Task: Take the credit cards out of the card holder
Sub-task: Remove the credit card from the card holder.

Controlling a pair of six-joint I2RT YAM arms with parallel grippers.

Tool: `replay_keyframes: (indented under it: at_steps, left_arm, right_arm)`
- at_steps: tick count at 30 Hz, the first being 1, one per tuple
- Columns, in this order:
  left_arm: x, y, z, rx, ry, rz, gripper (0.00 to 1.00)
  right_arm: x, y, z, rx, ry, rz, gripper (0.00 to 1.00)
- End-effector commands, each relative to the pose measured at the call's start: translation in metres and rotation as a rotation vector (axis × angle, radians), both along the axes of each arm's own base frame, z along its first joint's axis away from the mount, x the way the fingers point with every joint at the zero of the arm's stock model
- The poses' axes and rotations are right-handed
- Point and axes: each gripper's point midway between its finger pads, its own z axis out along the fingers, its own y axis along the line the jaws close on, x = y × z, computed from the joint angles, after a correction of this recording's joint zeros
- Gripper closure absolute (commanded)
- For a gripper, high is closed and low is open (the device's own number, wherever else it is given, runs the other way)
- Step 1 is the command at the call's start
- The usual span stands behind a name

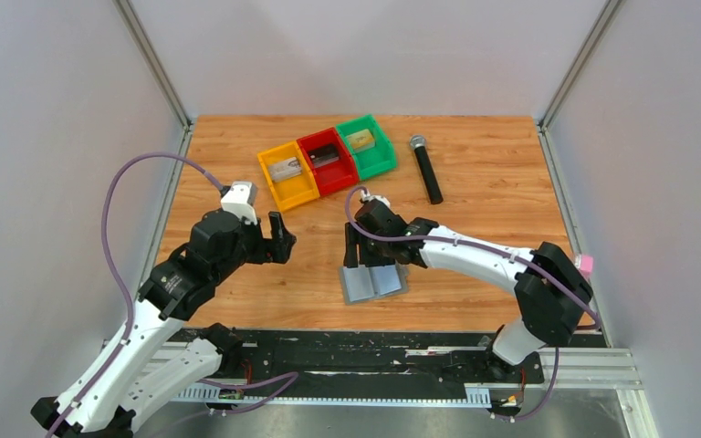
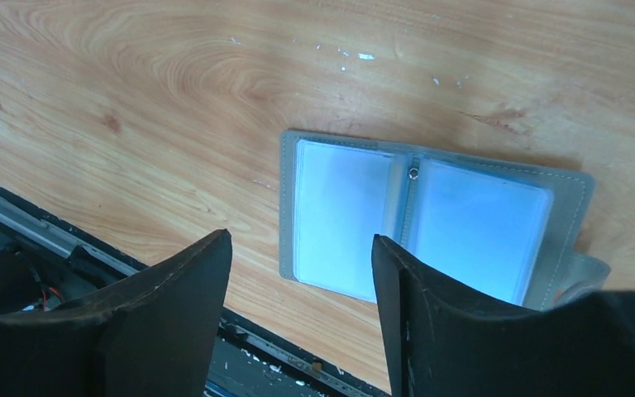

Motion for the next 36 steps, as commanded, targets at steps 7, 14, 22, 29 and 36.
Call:
replay_keyframes:
  at_steps: [7,14,22,29,36]
  left_arm:
    - [0.007,0.006,0.010,-0.031,-0.043,0.063,0.00]
    - [0.005,0.009,0.014,-0.052,-0.062,0.073,0.00]
    - [0.006,0.012,0.013,-0.054,-0.062,0.098,0.00]
    - [0.005,0.012,0.014,-0.062,-0.067,0.098,0.00]
    - [0.005,0.010,0.012,-0.070,-0.064,0.093,0.00]
  right_arm:
    - [-0.002,0.003,-0.027,-0.155,-0.039,-0.043,0.36]
    - [-0.007,0.006,-0.038,-0.190,-0.022,-0.018,0.34]
    - [-0.010,0.010,-0.048,-0.217,-0.017,-0.007,0.34]
    - [-0.015,0.007,-0.063,-0.272,-0.006,-0.009,0.35]
    - [-0.017,0.004,-0.065,-0.281,-0.002,-0.028,0.46]
